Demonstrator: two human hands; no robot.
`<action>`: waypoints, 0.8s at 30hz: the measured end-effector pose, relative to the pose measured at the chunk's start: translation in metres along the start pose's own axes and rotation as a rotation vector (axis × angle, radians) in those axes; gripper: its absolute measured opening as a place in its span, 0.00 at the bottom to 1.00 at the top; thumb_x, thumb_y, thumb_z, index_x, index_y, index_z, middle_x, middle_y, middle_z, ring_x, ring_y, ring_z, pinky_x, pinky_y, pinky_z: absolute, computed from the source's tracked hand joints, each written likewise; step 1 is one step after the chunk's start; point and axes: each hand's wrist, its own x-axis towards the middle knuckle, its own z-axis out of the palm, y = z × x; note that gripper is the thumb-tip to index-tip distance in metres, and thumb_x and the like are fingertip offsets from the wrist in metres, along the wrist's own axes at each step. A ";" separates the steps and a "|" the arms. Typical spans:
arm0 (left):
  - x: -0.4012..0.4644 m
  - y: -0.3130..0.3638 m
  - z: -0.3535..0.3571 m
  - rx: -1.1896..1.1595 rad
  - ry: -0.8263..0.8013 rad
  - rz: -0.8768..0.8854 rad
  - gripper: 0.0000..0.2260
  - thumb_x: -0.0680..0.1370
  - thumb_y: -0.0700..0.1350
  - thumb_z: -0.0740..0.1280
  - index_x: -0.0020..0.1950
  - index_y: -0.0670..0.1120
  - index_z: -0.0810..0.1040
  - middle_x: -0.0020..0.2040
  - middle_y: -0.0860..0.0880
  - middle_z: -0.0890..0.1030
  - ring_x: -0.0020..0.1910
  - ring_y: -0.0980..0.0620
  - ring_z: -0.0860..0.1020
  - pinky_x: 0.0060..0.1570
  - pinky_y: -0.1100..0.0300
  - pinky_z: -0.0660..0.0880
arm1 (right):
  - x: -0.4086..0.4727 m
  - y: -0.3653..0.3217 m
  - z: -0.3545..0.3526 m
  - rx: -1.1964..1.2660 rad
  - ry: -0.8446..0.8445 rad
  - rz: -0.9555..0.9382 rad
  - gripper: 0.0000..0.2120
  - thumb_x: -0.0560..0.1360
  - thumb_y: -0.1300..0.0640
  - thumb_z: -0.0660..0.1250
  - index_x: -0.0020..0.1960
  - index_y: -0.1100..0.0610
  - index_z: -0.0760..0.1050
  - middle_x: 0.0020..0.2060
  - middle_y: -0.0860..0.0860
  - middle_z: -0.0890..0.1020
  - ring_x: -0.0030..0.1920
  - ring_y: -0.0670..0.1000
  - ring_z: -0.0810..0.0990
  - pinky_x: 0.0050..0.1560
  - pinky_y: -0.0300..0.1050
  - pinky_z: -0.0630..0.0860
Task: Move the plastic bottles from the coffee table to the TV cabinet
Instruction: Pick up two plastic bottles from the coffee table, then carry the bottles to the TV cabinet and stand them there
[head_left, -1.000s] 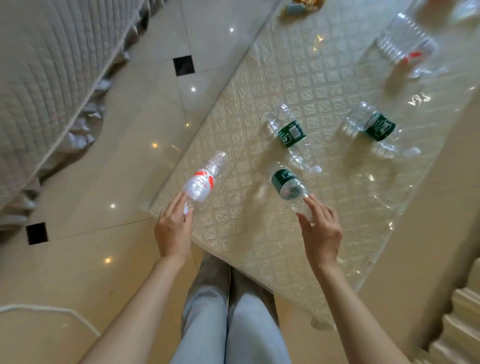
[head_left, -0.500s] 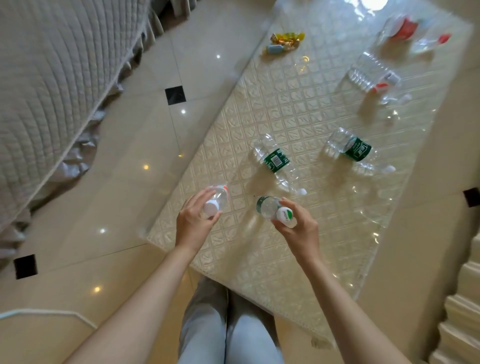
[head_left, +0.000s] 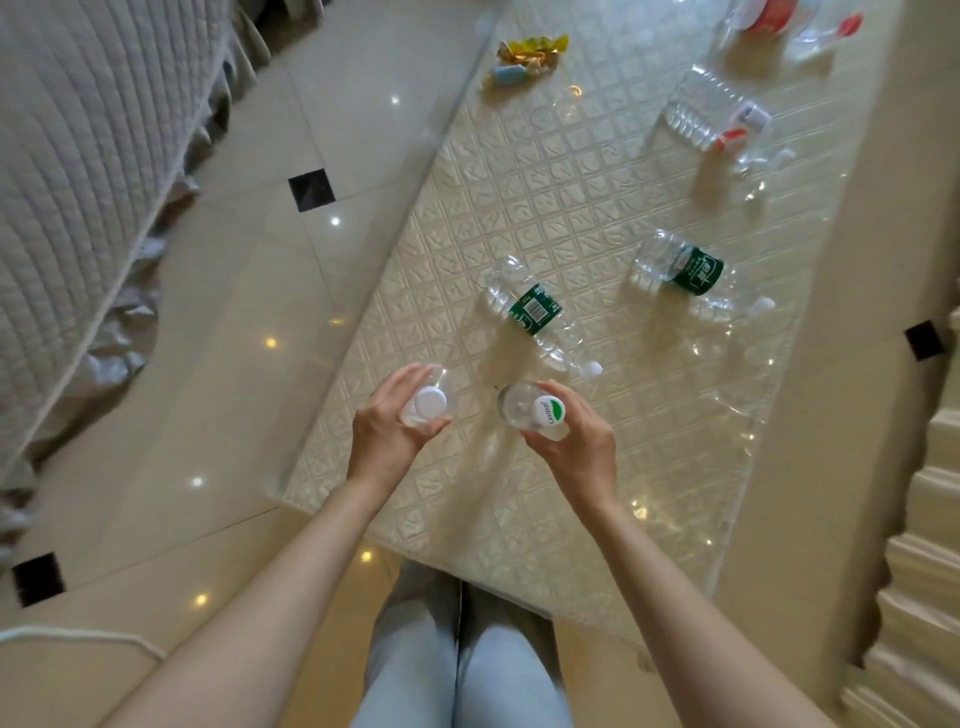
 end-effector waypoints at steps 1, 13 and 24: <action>-0.001 0.000 -0.003 -0.008 0.001 -0.011 0.29 0.62 0.42 0.80 0.62 0.47 0.78 0.61 0.50 0.78 0.60 0.56 0.75 0.61 0.56 0.73 | -0.004 -0.002 -0.003 0.010 0.020 0.016 0.27 0.63 0.58 0.80 0.60 0.54 0.77 0.57 0.48 0.81 0.56 0.42 0.78 0.58 0.36 0.74; -0.035 0.093 -0.060 -0.041 -0.144 0.183 0.29 0.64 0.46 0.79 0.63 0.49 0.77 0.62 0.52 0.78 0.61 0.55 0.75 0.56 0.48 0.76 | -0.088 -0.076 -0.096 0.067 0.339 0.060 0.28 0.62 0.55 0.80 0.60 0.49 0.75 0.51 0.46 0.83 0.48 0.42 0.81 0.47 0.37 0.77; -0.127 0.224 -0.088 -0.025 -0.275 0.516 0.29 0.63 0.47 0.79 0.62 0.46 0.77 0.59 0.53 0.78 0.56 0.61 0.76 0.56 0.68 0.73 | -0.232 -0.107 -0.200 0.186 0.638 0.155 0.26 0.60 0.63 0.80 0.55 0.50 0.78 0.48 0.41 0.81 0.48 0.42 0.79 0.49 0.36 0.75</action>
